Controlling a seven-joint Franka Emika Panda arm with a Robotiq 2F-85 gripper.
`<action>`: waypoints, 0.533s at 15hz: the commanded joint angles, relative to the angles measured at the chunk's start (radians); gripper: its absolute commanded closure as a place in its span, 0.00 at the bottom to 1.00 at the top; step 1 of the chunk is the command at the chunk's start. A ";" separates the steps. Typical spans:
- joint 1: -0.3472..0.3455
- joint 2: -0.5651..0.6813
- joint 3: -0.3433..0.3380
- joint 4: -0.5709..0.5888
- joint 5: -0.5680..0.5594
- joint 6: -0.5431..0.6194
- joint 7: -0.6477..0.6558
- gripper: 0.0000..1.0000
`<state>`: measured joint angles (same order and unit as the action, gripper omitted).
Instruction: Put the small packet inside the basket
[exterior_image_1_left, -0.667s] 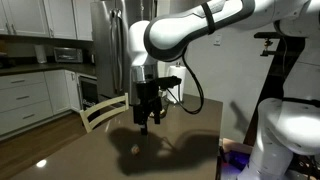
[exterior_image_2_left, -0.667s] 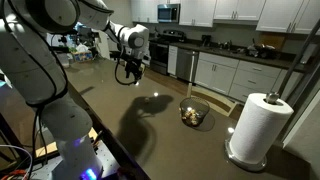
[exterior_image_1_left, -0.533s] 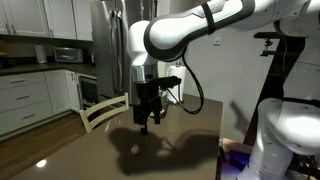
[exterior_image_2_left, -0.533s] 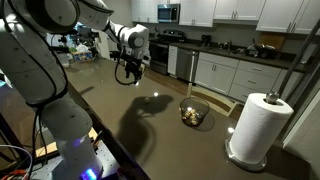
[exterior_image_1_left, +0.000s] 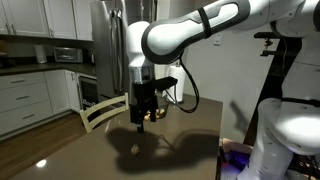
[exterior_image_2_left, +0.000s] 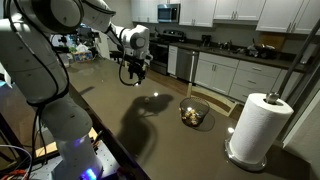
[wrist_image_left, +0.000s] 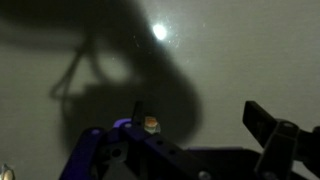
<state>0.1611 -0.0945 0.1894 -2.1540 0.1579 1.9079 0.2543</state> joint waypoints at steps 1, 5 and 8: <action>-0.001 0.056 -0.001 0.043 -0.055 0.051 0.008 0.00; -0.004 0.112 -0.014 0.042 -0.061 0.155 -0.022 0.00; -0.009 0.162 -0.031 0.036 -0.088 0.237 -0.029 0.00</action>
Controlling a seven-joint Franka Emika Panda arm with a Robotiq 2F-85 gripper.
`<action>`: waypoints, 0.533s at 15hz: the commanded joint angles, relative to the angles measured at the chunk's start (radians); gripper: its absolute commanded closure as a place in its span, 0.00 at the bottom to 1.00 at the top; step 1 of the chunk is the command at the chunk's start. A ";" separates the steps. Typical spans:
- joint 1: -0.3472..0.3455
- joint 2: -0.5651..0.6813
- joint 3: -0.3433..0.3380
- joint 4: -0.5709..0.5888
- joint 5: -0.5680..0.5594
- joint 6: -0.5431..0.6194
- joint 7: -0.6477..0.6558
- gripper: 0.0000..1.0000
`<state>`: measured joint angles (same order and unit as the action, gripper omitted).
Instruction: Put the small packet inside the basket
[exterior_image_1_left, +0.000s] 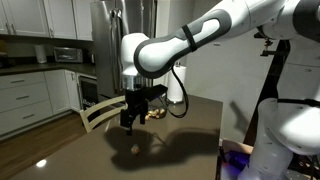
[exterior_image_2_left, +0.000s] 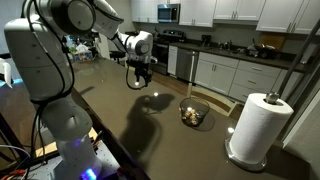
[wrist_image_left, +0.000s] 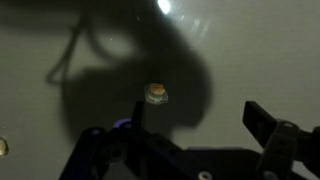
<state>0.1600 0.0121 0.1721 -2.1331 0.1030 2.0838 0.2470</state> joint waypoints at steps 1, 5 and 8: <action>-0.010 0.075 -0.021 0.015 -0.041 0.088 -0.028 0.00; -0.013 0.148 -0.048 0.018 -0.056 0.162 -0.029 0.00; -0.012 0.198 -0.058 0.019 -0.040 0.199 -0.039 0.00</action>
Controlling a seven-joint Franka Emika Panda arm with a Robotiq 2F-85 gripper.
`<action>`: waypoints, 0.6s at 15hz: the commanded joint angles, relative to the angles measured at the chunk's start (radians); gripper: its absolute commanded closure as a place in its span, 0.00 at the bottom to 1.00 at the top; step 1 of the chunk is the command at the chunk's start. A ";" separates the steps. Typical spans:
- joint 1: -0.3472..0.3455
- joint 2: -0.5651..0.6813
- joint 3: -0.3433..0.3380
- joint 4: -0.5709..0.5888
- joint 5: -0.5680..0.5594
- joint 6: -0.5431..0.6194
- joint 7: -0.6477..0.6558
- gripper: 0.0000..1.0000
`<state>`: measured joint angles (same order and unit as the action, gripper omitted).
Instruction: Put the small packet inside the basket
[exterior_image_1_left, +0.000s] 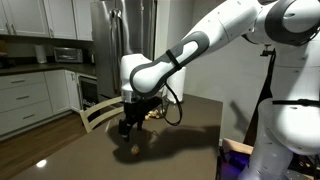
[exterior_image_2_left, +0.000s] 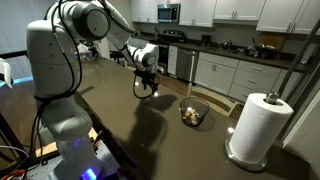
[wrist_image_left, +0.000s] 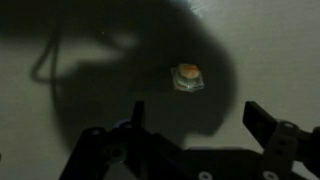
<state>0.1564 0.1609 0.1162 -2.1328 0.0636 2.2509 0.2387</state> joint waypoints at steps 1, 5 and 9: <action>-0.007 0.062 -0.003 0.018 0.001 0.040 -0.030 0.00; -0.002 0.105 0.002 0.018 0.018 0.050 -0.032 0.00; 0.007 0.142 0.004 0.016 0.008 0.057 -0.023 0.14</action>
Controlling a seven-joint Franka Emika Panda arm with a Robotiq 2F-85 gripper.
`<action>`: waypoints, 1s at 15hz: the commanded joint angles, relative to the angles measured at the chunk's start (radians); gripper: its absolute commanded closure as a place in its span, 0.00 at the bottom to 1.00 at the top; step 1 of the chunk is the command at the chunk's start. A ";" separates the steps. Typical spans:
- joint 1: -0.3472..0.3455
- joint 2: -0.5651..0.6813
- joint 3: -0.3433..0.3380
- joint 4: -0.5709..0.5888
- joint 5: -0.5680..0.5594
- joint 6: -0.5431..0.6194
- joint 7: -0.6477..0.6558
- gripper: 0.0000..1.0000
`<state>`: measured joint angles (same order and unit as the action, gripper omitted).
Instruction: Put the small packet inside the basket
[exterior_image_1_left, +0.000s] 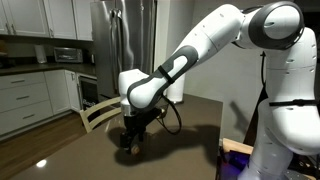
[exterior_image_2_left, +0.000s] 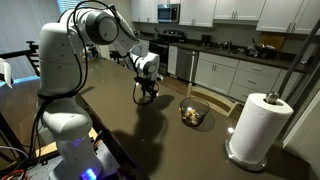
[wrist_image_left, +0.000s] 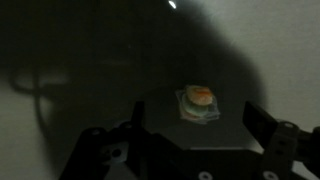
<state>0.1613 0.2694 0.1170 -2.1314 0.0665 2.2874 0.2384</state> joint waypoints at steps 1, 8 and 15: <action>0.003 0.041 0.003 0.015 0.003 0.023 -0.023 0.28; 0.021 0.054 -0.002 0.000 -0.031 0.076 -0.006 0.73; 0.046 -0.025 -0.034 -0.026 -0.147 0.088 0.051 0.95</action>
<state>0.1947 0.3006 0.1122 -2.1286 -0.0139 2.3582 0.2469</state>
